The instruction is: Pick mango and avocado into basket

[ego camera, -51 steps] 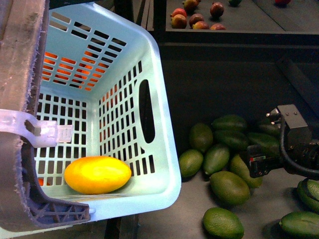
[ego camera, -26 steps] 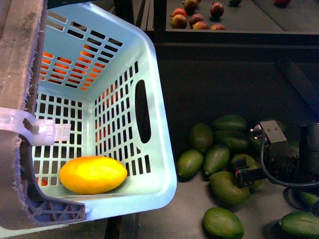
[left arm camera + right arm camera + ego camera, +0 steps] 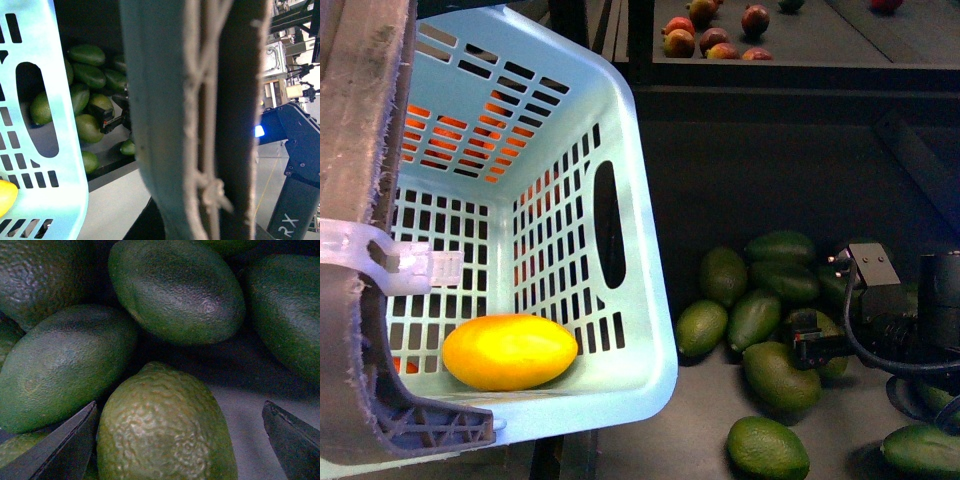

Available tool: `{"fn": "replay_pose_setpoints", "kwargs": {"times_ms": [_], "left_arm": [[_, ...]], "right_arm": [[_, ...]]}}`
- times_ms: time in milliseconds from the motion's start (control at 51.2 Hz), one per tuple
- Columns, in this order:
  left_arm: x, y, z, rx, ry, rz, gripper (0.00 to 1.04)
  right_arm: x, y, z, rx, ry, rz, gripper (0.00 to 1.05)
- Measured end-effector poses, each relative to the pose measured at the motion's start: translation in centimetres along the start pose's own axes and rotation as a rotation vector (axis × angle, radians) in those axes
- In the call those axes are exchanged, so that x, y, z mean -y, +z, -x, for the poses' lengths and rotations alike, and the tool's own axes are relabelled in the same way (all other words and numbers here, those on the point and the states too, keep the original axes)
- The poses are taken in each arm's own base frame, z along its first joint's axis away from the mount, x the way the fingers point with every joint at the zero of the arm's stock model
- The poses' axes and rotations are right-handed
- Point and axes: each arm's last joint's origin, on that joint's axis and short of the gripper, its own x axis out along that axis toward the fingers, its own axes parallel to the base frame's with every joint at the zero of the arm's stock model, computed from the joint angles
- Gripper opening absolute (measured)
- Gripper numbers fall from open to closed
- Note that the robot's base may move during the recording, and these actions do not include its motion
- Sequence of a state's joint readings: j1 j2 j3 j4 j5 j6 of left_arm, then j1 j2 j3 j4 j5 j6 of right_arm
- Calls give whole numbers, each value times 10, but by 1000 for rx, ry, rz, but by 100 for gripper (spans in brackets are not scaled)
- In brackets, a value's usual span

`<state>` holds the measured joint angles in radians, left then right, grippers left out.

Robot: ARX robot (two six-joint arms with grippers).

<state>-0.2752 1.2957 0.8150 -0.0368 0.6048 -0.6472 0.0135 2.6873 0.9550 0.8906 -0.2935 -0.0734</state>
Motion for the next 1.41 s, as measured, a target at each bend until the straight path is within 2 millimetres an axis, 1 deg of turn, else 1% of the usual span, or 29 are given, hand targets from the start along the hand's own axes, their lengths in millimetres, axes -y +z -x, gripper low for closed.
{"fn": "replay_pose_setpoints", "kwargs": {"times_ms": [293,469,722,918,1406], "left_arm": [[0,0,0,0,0,0,7],[0,0,0,0,0,0,7],[0,0,0,2,2,0,7],[0,0,0,0,0,-2,7],[0,0,0,0,0,-3,7]], "right_arm": [[2,0,-1,1,-19,-33,97],[5,-1,-1,15,-103,-47,97],[4,-6,0,-5,-66,-97,97],[4,-6,-1,-13,-48,-105,97],[6,-4,-1,-3,-72,-109,97]]}}
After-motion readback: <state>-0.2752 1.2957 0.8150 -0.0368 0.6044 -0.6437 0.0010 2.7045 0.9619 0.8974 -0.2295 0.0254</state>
